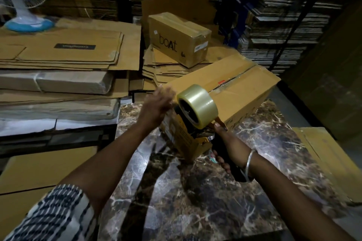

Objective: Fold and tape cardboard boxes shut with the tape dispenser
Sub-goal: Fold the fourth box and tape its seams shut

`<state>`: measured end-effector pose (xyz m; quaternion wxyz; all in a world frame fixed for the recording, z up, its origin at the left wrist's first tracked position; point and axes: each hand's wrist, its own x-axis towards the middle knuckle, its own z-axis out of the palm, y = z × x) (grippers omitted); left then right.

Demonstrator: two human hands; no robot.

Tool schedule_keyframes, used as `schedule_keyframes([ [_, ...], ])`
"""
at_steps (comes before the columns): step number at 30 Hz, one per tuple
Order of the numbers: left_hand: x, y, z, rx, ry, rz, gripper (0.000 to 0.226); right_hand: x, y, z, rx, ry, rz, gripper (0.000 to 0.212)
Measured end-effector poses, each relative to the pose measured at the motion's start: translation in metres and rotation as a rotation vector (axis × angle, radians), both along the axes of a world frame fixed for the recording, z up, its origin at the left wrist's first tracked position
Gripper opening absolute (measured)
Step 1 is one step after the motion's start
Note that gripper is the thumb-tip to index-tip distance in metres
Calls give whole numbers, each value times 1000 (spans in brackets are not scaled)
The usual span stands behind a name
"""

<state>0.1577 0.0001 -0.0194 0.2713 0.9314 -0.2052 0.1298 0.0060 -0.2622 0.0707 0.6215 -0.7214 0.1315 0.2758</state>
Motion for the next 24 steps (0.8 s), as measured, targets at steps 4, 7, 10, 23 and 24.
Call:
schedule_keyframes([
  [4,-10,-4,-22,-130,33,-236,45,-1,-2,-11,-5,-19,-27,80],
  [7,-6,-1,-20,-195,61,-185,40,1,1,-12,18,-31,-38,85],
  [10,-7,-2,-11,-221,62,-147,35,4,3,-7,27,-14,-14,78],
  [23,-5,-28,32,-101,130,80,29,15,6,4,-7,-27,-60,61],
  [24,-5,-28,32,-113,127,75,27,11,4,4,-9,-29,-54,62],
])
